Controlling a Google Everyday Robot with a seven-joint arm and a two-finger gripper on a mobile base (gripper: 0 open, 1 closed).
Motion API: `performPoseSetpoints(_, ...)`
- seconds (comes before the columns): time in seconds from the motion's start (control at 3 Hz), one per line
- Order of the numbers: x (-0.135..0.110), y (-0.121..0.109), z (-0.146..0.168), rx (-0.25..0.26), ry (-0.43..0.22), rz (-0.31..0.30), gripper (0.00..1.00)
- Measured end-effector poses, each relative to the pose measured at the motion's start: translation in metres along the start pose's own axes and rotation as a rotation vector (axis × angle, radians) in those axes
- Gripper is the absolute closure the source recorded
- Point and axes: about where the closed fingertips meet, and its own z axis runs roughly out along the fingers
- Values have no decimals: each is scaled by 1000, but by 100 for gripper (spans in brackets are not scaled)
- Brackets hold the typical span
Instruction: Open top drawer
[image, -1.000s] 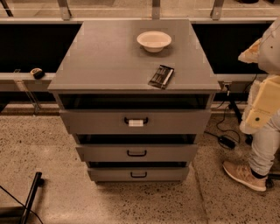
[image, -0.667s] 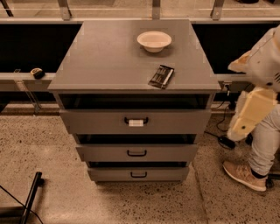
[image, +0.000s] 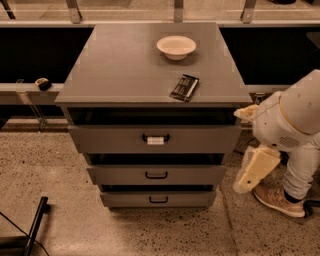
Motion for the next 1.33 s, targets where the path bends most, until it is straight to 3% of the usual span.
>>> performPoseSetpoints(0.33, -4, -2, 22, -57, -19, -48, 0)
performPoseSetpoints(0.67, -11, -2, 78, -101, -61, -134, 0)
performPoseSetpoints(1.0, -25, -37, 139, -4, -72, -214, 0)
performPoseSetpoints(1.33, -26, -66, 161, 64, -47, -241, 0)
